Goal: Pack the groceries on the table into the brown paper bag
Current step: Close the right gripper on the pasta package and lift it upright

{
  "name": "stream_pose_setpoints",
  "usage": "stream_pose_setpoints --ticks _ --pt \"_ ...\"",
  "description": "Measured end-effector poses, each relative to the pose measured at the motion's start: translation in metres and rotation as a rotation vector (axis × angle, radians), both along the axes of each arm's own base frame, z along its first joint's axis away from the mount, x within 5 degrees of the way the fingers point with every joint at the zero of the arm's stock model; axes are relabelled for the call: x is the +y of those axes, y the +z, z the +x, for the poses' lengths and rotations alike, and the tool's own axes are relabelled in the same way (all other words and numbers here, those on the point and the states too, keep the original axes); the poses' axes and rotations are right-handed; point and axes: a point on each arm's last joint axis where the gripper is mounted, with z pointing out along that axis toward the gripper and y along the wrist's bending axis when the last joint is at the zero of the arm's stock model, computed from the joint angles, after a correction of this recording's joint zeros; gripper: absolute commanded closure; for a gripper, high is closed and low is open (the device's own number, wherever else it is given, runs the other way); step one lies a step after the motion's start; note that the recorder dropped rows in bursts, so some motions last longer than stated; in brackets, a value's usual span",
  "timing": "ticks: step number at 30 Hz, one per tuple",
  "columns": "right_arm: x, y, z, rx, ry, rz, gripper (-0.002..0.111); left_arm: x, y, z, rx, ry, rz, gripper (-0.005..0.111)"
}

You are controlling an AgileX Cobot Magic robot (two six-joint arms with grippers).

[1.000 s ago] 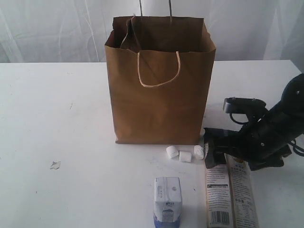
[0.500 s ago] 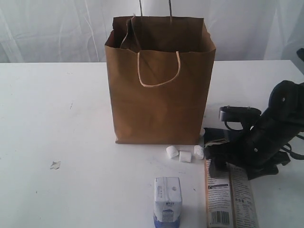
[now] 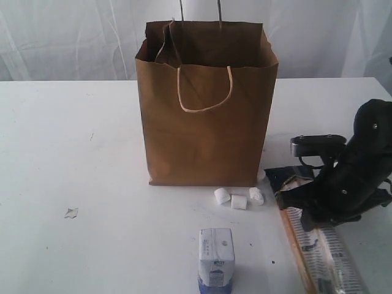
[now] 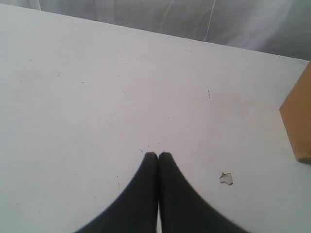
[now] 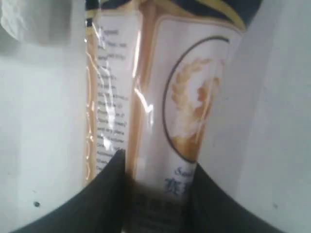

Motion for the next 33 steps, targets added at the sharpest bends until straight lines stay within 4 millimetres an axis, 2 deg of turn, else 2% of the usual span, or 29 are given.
stream_pose_setpoints --ticks 7,15,24,25,28,33 --pt "-0.035 0.022 -0.006 -0.029 0.066 -0.067 0.108 0.000 0.000 0.000 0.000 0.000 0.000 0.107" --pt "-0.057 0.024 -0.009 0.009 0.079 -0.002 0.108 0.000 0.000 0.000 0.000 0.000 0.000 0.107" --pt "-0.084 0.036 0.000 -0.053 0.025 0.116 0.108 0.000 0.000 0.000 0.000 0.000 0.000 0.107" --pt "-0.095 0.038 0.000 -0.061 0.001 0.133 0.108 0.000 0.000 0.000 0.000 0.000 0.000 0.107" --pt "-0.108 0.043 0.001 -0.071 -0.029 0.207 0.108 0.000 0.000 0.000 0.000 0.000 0.000 0.107" --pt "-0.131 0.068 0.003 -0.109 -0.106 0.416 0.108 0.000 0.000 0.000 0.000 0.000 0.000 0.107"
